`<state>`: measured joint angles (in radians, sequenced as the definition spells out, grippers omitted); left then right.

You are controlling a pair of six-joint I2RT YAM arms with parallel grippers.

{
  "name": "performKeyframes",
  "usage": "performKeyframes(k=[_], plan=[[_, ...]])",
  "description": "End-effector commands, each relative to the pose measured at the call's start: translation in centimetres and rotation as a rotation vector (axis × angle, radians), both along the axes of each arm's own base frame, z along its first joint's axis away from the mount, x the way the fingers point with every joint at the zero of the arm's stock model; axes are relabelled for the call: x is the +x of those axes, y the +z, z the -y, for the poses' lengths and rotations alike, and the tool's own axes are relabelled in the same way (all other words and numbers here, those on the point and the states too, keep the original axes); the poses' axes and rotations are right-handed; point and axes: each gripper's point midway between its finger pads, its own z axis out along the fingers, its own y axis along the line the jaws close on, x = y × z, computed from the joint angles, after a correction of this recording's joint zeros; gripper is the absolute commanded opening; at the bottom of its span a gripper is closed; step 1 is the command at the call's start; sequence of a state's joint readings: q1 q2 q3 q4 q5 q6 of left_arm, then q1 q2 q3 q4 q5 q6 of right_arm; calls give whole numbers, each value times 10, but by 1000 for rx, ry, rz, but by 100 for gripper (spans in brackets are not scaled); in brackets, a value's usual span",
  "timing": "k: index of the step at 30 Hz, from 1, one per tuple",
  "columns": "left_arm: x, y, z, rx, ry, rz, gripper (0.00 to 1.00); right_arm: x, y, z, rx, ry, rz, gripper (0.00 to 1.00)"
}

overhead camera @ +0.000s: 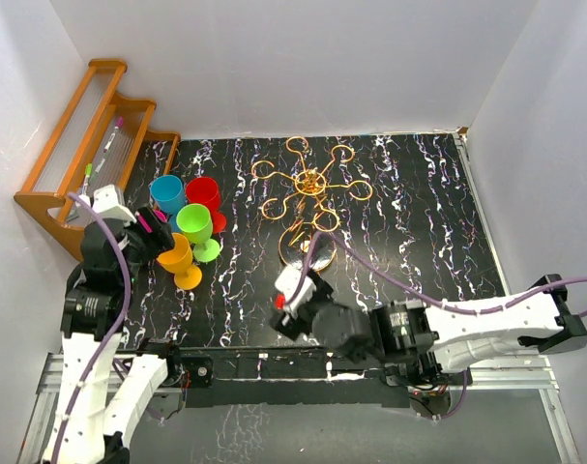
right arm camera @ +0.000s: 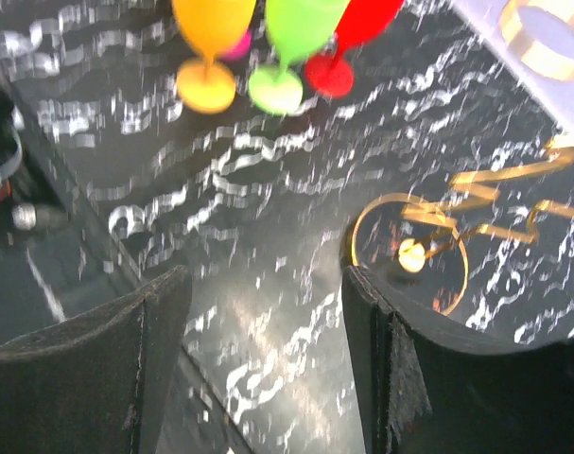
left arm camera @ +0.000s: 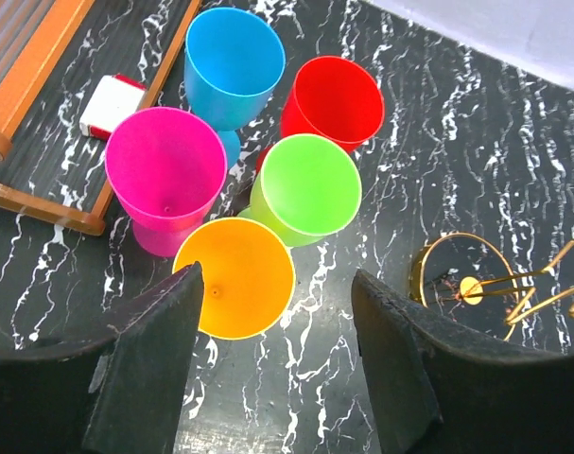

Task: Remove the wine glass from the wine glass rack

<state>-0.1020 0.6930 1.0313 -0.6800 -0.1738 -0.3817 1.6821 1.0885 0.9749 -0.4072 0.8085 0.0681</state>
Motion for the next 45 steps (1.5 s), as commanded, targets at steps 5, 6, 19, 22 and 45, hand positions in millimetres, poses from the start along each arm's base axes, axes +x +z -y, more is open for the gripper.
performKeyframes(k=[5, 6, 19, 22, 45], plan=[[-3, 3, 5, 15, -54, 153, 58, 90, 106, -44, 162, -33, 48, 68], [-3, 0, 5, 17, -53, 150, 57, 105, 115, -45, 184, -37, 33, 68], [1, -11, 3, 40, -55, 183, 57, 314, 116, 216, 596, -723, -213, 69], [-2, -16, 4, 34, -58, 186, 57, 302, 73, 256, 648, -809, -282, 68], [0, -29, 19, 9, -129, 146, 60, 198, -37, 281, 629, -920, -279, 98]])
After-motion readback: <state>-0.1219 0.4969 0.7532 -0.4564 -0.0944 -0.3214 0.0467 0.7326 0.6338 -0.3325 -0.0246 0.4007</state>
